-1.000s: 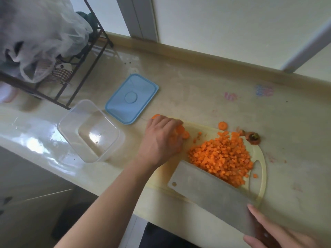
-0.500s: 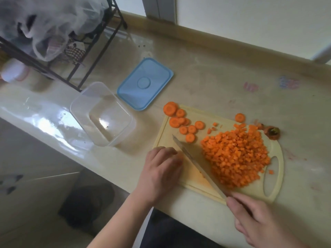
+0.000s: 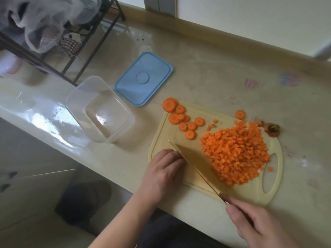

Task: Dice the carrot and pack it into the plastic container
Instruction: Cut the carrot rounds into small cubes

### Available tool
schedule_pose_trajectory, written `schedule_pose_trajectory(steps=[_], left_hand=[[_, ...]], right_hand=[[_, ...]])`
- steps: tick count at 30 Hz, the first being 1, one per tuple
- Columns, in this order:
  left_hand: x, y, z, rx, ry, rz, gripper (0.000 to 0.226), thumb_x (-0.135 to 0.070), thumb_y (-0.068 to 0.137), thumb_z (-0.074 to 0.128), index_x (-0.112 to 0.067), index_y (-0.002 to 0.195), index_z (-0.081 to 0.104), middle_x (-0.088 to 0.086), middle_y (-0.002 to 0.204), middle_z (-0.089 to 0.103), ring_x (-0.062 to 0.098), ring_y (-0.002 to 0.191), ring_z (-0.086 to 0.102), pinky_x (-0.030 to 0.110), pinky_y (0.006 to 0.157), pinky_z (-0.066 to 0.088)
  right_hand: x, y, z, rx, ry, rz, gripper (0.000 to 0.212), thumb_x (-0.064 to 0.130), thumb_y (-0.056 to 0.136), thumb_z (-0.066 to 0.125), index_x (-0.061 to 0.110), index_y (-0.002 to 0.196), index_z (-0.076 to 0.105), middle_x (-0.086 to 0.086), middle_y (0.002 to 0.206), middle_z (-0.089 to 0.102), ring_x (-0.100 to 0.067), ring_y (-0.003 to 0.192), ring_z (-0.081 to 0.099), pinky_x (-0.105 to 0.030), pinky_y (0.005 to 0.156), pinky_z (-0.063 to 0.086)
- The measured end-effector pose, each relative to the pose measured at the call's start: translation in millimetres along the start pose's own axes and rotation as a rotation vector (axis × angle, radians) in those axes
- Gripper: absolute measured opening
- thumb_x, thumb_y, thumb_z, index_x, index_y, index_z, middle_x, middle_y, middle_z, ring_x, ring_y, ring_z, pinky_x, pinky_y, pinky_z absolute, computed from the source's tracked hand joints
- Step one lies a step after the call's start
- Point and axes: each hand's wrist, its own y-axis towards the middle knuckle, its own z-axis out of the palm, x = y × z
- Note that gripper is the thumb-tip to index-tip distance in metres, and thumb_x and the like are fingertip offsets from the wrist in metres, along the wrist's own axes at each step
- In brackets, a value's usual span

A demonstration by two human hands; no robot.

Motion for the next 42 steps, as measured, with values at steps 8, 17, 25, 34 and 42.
schedule_pose_trajectory(steps=[8, 17, 25, 34, 42], left_hand=[[-6, 6, -2, -0.024, -0.018, -0.034, 0.015, -0.009, 0.097, 0.066, -0.001, 0.103, 0.077, 0.01, 0.109, 0.072, 0.029, 0.1, 0.066, 0.037, 0.087, 0.055], [-7, 7, -7, 0.018, 0.027, -0.033, 0.017, -0.013, 0.1, 0.063, -0.003, 0.103, 0.077, 0.009, 0.102, 0.07, 0.029, 0.094, 0.063, 0.041, 0.08, 0.054], [-8, 3, -6, -0.001, 0.016, -0.032, 0.02, -0.016, 0.103, 0.06, -0.006, 0.103, 0.078, 0.005, 0.109, 0.073, 0.029, 0.095, 0.066, 0.039, 0.081, 0.055], [-4, -2, -8, -0.032, 0.072, 0.005, 0.01, -0.01, 0.094, 0.071, -0.005, 0.098, 0.079, 0.005, 0.105, 0.075, 0.026, 0.094, 0.068, 0.038, 0.08, 0.056], [1, -4, -12, -0.031, 0.053, 0.037, 0.018, -0.017, 0.1, 0.065, -0.008, 0.105, 0.08, 0.002, 0.108, 0.076, 0.022, 0.097, 0.071, 0.037, 0.083, 0.057]], right_hand=[[-1, 9, 6, -0.038, -0.038, 0.006, 0.027, 0.082, 0.069, 0.026, 0.075, 0.077, 0.05, 0.049, 0.074, 0.054, 0.02, 0.075, 0.053, 0.0, 0.066, 0.038], [-2, 7, 10, -0.03, 0.028, -0.011, 0.026, 0.071, 0.076, 0.038, 0.066, 0.083, 0.062, 0.038, 0.061, 0.054, 0.016, 0.07, 0.053, -0.006, 0.066, 0.037], [-2, 8, 13, -0.035, -0.045, -0.03, 0.03, 0.064, 0.085, 0.036, 0.058, 0.096, 0.064, 0.048, 0.065, 0.049, 0.023, 0.077, 0.05, 0.0, 0.065, 0.036], [-2, 5, 9, -0.011, 0.053, -0.011, 0.033, 0.063, 0.073, 0.041, 0.049, 0.091, 0.065, 0.035, 0.049, 0.049, 0.015, 0.06, 0.052, -0.008, 0.059, 0.036], [-4, 2, 12, -0.015, 0.053, -0.043, 0.026, 0.061, 0.081, 0.044, 0.064, 0.102, 0.059, 0.042, 0.06, 0.051, 0.017, 0.072, 0.053, -0.003, 0.065, 0.037]])
